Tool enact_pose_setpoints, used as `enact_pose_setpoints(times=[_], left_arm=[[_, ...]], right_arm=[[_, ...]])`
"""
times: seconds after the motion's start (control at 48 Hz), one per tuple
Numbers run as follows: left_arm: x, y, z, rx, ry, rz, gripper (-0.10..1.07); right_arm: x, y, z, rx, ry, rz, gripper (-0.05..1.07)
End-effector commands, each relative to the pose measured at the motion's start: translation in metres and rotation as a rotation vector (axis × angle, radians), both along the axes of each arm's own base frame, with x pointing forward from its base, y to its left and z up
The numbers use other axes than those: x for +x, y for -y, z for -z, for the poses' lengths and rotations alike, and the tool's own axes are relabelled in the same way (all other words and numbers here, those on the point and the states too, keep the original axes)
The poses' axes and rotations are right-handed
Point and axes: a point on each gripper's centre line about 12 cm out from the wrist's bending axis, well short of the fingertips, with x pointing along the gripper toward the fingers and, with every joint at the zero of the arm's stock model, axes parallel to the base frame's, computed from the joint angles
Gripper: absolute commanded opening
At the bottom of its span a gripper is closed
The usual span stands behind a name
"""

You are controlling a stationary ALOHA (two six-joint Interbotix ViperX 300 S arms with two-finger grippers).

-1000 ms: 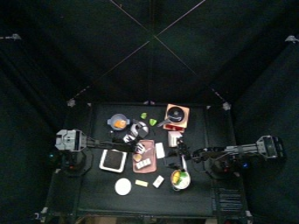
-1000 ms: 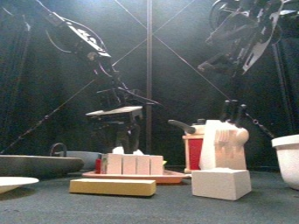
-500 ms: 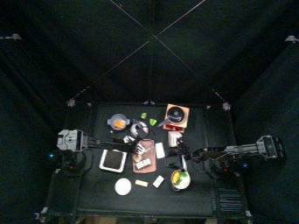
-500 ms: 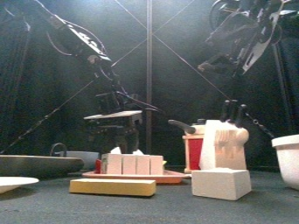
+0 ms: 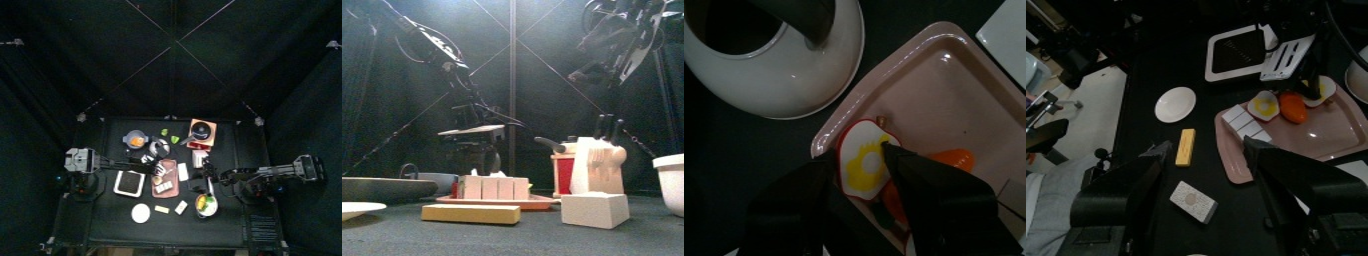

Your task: Grab apple half

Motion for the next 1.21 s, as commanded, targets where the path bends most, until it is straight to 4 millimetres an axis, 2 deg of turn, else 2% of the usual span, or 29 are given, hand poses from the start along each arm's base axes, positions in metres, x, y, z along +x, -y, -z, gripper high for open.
enact_pose_setpoints(times=[0.0, 0.146, 0.417, 0.708, 1.0, 1.188], left_arm=[[0.006, 0.000, -0.025, 0.023, 0.067, 0.017, 0.80], [0.004, -0.001, -0.031, 0.036, 0.076, 0.021, 0.80], [0.002, -0.004, -0.018, 0.032, 0.038, 0.018, 0.82], [-0.006, -0.004, -0.008, 0.025, 0.008, 0.011, 0.96], [-0.010, -0.005, 0.005, -0.003, 0.008, 0.011, 0.96], [-0.011, -0.006, 0.006, -0.008, 0.013, 0.007, 0.94]], right_arm=[[0.000, 0.000, -0.008, 0.001, 0.026, -0.002, 0.91], [0.000, 0.000, -0.008, 0.001, 0.027, -0.001, 0.91], [0.000, 0.000, -0.007, 0.002, 0.023, 0.000, 0.91], [0.000, 0.001, -0.007, 0.001, 0.024, 0.001, 0.91], [0.000, 0.001, -0.007, 0.000, 0.025, 0.001, 0.91], [0.000, 0.001, -0.007, 0.001, 0.024, 0.003, 0.91]])
